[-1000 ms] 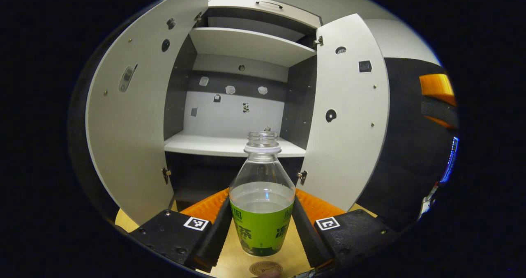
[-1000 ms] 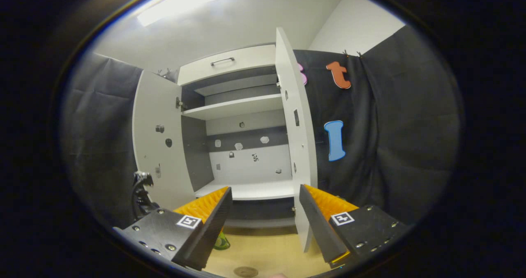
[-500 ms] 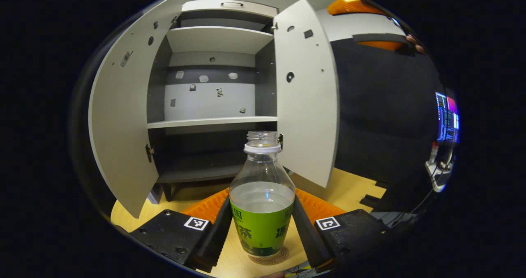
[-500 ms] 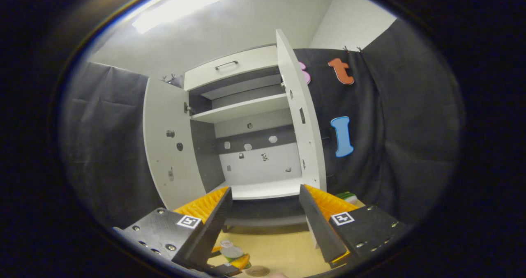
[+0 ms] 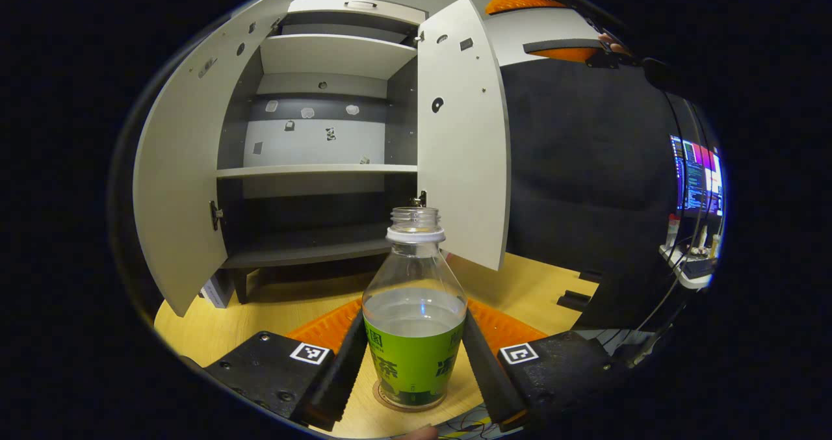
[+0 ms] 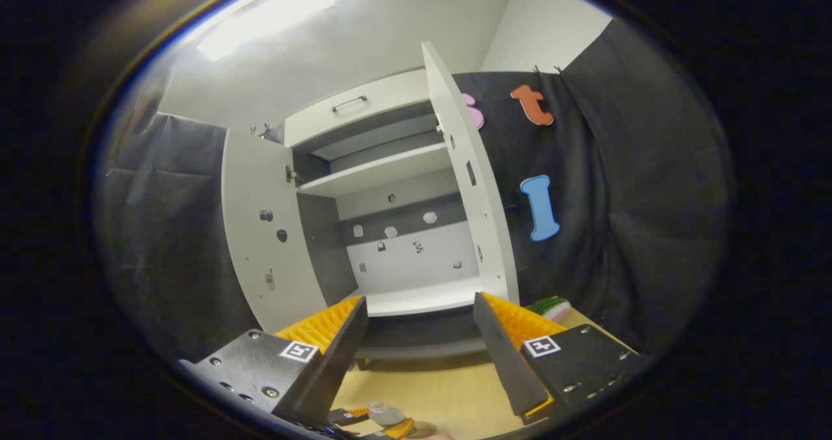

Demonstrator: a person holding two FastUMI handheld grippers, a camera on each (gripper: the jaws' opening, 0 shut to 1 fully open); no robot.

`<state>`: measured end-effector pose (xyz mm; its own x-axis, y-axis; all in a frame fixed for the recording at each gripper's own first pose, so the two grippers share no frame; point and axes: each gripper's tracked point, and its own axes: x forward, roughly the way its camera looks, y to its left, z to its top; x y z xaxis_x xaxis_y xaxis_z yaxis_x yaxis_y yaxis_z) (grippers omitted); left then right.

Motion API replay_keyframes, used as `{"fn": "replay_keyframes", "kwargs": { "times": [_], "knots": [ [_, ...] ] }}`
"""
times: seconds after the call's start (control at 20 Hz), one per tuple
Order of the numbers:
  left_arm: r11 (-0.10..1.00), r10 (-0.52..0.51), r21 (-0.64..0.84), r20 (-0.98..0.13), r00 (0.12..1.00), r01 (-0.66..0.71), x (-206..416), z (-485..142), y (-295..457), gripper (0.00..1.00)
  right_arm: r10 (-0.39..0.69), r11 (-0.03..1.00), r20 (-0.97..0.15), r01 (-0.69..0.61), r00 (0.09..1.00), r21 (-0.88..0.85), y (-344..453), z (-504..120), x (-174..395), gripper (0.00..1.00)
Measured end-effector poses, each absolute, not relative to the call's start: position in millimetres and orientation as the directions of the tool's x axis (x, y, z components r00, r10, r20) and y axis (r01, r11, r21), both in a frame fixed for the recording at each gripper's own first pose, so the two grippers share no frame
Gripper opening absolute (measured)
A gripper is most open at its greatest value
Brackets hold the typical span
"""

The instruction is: Grasp the bottle in the cabinet with the left hand and place it on the coaster, then close the right door with the right hand and the left door with the left hand.

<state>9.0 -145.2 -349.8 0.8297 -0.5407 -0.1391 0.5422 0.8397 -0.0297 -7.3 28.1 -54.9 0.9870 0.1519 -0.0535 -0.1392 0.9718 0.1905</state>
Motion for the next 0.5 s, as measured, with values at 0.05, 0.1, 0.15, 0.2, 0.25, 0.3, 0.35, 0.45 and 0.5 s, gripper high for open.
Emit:
{"fn": "replay_keyframes", "kwargs": {
  "times": [0.05, 0.1, 0.15, 0.2, 0.25, 0.3, 0.35, 0.45, 0.5],
  "knots": [
    [0.836, -0.545, -0.018, -0.144, 0.826, 0.548, 10, -353, -144, 0.81, 0.147, 0.974, -0.065, -0.132, 0.987, 0.185, 32, -58, -3, 0.99],
    [0.832, -0.55, -0.006, -0.14, 0.823, 0.555, 12, -355, -143, 0.81, 0.15, 0.974, -0.069, -0.135, 0.986, 0.182, 38, -61, 0, 0.99],
    [0.825, -0.559, 0.004, -0.136, 0.818, 0.565, 14, -358, -144, 0.81, 0.162, 0.972, -0.068, -0.147, 0.985, 0.181, 47, -61, 3, 0.99],
    [0.821, -0.563, 0.013, -0.143, 0.814, 0.571, 16, -361, -144, 0.82, 0.174, 0.971, -0.071, -0.159, 0.982, 0.178, 54, -63, 7, 0.99],
    [0.817, -0.569, 0.012, -0.147, 0.809, 0.576, 17, -365, -142, 0.82, 0.179, 0.971, -0.077, -0.164, 0.981, 0.172, 60, -67, 10, 0.99],
    [0.811, -0.578, 0.004, -0.153, 0.802, 0.585, 18, -368, -143, 0.82, 0.18, 0.973, -0.087, -0.164, 0.98, 0.164, 63, -71, 13, 0.99],
    [0.808, -0.581, 0.001, -0.154, 0.799, 0.589, 18, -368, -141, 0.82, 0.177, 0.974, -0.098, -0.161, 0.979, 0.158, 65, -76, 16, 0.94],
    [0.807, -0.585, -0.019, -0.156, 0.796, 0.59, 20, -368, -137, 0.82, 0.171, 0.976, -0.111, -0.153, 0.979, 0.156, 69, -83, 18, 0.99],
    [0.805, -0.589, -0.03, -0.158, 0.792, 0.592, 21, -368, -137, 0.82, 0.171, 0.976, -0.113, -0.152, 0.979, 0.158, 71, -84, 19, 0.99]
  ]
}}
